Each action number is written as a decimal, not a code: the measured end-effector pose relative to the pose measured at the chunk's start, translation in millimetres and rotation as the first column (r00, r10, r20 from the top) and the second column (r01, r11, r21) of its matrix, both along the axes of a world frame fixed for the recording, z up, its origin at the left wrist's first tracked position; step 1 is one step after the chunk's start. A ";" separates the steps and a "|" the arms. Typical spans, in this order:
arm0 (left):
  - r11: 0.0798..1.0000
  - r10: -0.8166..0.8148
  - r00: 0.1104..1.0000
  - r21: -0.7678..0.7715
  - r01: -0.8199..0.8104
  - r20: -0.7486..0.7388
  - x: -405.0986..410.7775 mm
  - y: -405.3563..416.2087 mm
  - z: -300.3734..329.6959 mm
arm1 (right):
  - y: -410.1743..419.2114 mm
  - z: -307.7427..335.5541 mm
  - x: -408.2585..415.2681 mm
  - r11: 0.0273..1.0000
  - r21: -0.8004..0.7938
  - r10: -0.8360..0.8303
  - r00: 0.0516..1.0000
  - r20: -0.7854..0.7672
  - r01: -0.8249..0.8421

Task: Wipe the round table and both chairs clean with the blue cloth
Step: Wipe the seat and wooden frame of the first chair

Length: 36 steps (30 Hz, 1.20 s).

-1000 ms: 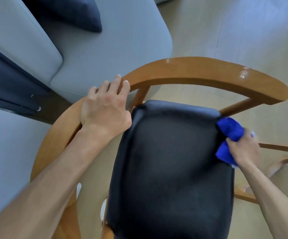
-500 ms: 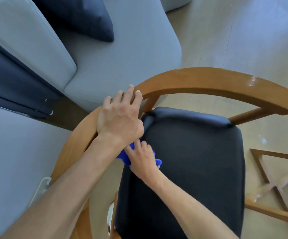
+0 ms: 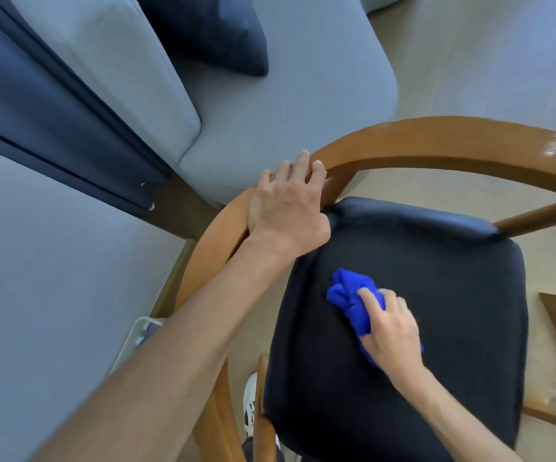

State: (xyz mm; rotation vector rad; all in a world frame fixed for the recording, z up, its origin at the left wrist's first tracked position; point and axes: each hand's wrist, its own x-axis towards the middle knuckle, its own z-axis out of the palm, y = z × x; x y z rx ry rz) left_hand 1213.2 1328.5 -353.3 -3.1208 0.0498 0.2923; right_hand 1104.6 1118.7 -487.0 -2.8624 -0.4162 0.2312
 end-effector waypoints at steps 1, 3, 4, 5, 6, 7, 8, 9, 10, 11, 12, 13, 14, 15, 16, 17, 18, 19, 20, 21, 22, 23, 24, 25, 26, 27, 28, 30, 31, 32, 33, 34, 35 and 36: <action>0.999 0.015 1.000 -0.030 -0.015 -0.022 -0.5 -0.4 2.4 | -4.1 2.7 -36.0 0.994 0.014 0.108 0.994 -0.025 -0.108; 0.985 0.047 0.997 -0.165 -0.055 -0.054 -1.4 0.9 11.5 | -17.2 16.1 -79.4 0.956 0.012 0.291 0.935 -0.201 -0.294; 0.953 0.068 0.996 -0.290 -0.084 -0.065 -1.4 2.9 18.9 | -23.0 24.8 -86.9 0.931 -0.005 0.339 0.873 -0.351 -0.364; 0.888 0.103 0.991 -0.441 -0.130 -0.085 -2.2 6.7 27.9 | -28.2 34.7 -87.3 0.907 -0.020 0.364 0.806 -0.467 -0.421; 0.788 0.157 0.981 -0.585 -0.194 -0.114 -4.4 12.2 38.0 | -33.4 44.9 -84.7 0.894 -0.031 0.355 0.747 -0.561 -0.448; 0.673 0.222 0.964 -0.693 -0.259 -0.145 -8.1 19.5 47.5 | -38.4 51.3 -81.8 0.884 -0.059 0.336 0.718 -0.609 -0.464; 0.575 0.282 0.945 -0.760 -0.304 -0.165 -13.5 28.3 56.4 | -39.8 61.1 -77.8 0.891 -0.077 0.304 0.715 -0.629 -0.447; 0.514 0.328 0.929 -0.793 -0.327 -0.171 -20.6 38.2 64.7 | -38.6 72.4 -71.8 0.925 -0.067 0.256 0.742 -0.620 -0.375; 0.483 0.358 0.918 -0.808 -0.338 -0.170 -28.5 48.6 71.6 | -33.7 86.2 -62.4 0.965 -0.039 0.187 0.789 -0.585 -0.258; 0.469 0.377 0.911 -0.812 -0.346 -0.171 -35.9 58.9 76.6 | -25.0 103.1 -51.9 0.992 0.031 0.118 0.843 -0.525 -0.119; 0.459 0.393 0.902 -0.813 -0.358 -0.176 -42.4 68.3 80.0 | -12.1 121.8 -39.3 0.992 0.127 0.053 0.889 -0.455 0.006; 0.449 0.409 0.893 -0.811 -0.375 -0.186 -47.5 77.0 81.8 | 4.6 140.0 -24.8 0.966 0.241 -0.001 0.927 -0.375 0.098; 0.443 0.422 0.885 -0.807 -0.390 -0.196 -50.9 84.1 82.8 | 25.1 157.6 -9.4 0.923 0.353 -0.041 0.954 -0.297 0.150; 0.444 0.430 0.879 -0.800 -0.403 -0.205 -53.5 89.7 83.5 | 48.0 174.0 5.9 0.881 0.444 -0.069 0.974 -0.213 0.160; 0.451 0.436 0.876 -0.792 -0.412 -0.207 -54.9 94.0 84.4 | 72.6 189.1 19.6 0.843 0.511 -0.104 0.983 -0.151 0.167; 0.460 0.440 0.875 -0.786 -0.413 -0.203 -56.1 97.3 85.9 | 97.7 200.7 29.4 0.807 0.562 -0.145 0.983 -0.109 0.182; 0.465 0.443 0.874 -0.783 -0.413 -0.197 -57.0 99.7 87.6 | 121.8 209.4 34.7 0.785 0.588 -0.180 0.980 -0.083 0.194; 0.464 0.447 0.873 -0.784 -0.413 -0.195 -57.6 102.0 89.5 | 143.5 214.7 34.7 0.784 0.588 -0.198 0.978 -0.068 0.200; 0.459 0.445 0.872 -0.785 -0.416 -0.202 -58.2 103.7 91.7 | 161.3 216.5 28.6 0.803 0.560 -0.198 0.978 -0.072 0.204; 0.457 0.438 0.873 -0.784 -0.421 -0.214 -58.7 105.3 93.6 | 175.3 215.0 15.8 0.839 0.509 -0.179 0.981 -0.073 0.191; 0.470 0.426 0.878 -0.776 -0.422 -0.219 -59.6 106.5 94.7 | 185.0 211.6 -2.5 0.875 0.458 -0.146 0.988 -0.057 0.155; 0.504 0.404 0.890 -0.760 -0.411 -0.213 -60.9 107.2 94.8 | 190.1 207.9 -23.9 0.904 0.415 -0.101 0.995 -0.027 0.103; 0.559 0.370 0.909 -0.735 -0.384 -0.194 -62.6 106.6 94.0 | 190.8 204.0 -46.7 0.921 0.386 -0.069 0.998 0.012 0.059; 0.627 0.326 0.931 -0.699 -0.344 -0.166 -65.0 105.1 92.3 | 187.4 199.0 -70.2 0.929 0.369 -0.052 0.997 0.059 0.027; 0.703 0.269 0.953 -0.647 -0.294 -0.140 -68.8 102.1 89.8 | 181.1 192.7 -95.4 0.940 0.340 -0.026 0.995 0.092 -0.007; 0.785 0.197 0.973 -0.575 -0.230 -0.121 -74.5 96.8 86.6 | 172.1 186.6 -122.8 0.955 0.291 0.020 0.994 0.105 -0.050; 0.861 0.121 0.987 -0.484 -0.155 -0.102 -81.7 90.3 82.4 | 161.0 181.1 -151.3 0.967 0.231 0.088 0.991 0.098 -0.108; 0.962 -0.030 0.998 -0.272 0.015 -0.051 -100.5 76.0 72.2 | 132.8 173.6 -206.2 0.961 0.118 0.246 0.968 0.054 -0.251; 0.979 -0.099 0.995 -0.180 0.093 -0.025 -110.8 69.3 66.9 | 116.9 171.2 -228.9 0.953 0.088 0.288 0.957 0.033 -0.290; 0.982 -0.154 0.988 -0.113 0.152 -0.006 -121.5 62.7 62.3 | 100.0 169.5 -247.0 0.952 0.083 0.295 0.955 0.017 -0.295; 0.979 -0.190 0.982 -0.071 0.189 0.003 -132.7 56.3 58.5 | 81.7 169.1 -260.4 0.956 0.095 0.277 0.961 0.007 -0.276; 0.976 -0.212 0.977 -0.049 0.212 0.005 -144.5 49.9 55.4 | 62.2 170.1 -270.4 0.962 0.108 0.251 0.968 0.003 -0.250; 0.973 -0.229 0.974 -0.038 0.228 0.001 -156.6 43.9 53.1 | 41.1 172.0 -278.7 0.967 0.113 0.230 0.973 -0.001 -0.228; 0.970 -0.243 0.970 -0.035 0.242 -0.008 -169.1 38.7 51.1 | 18.9 174.1 -286.3 0.971 0.109 0.214 0.977 -0.006 -0.212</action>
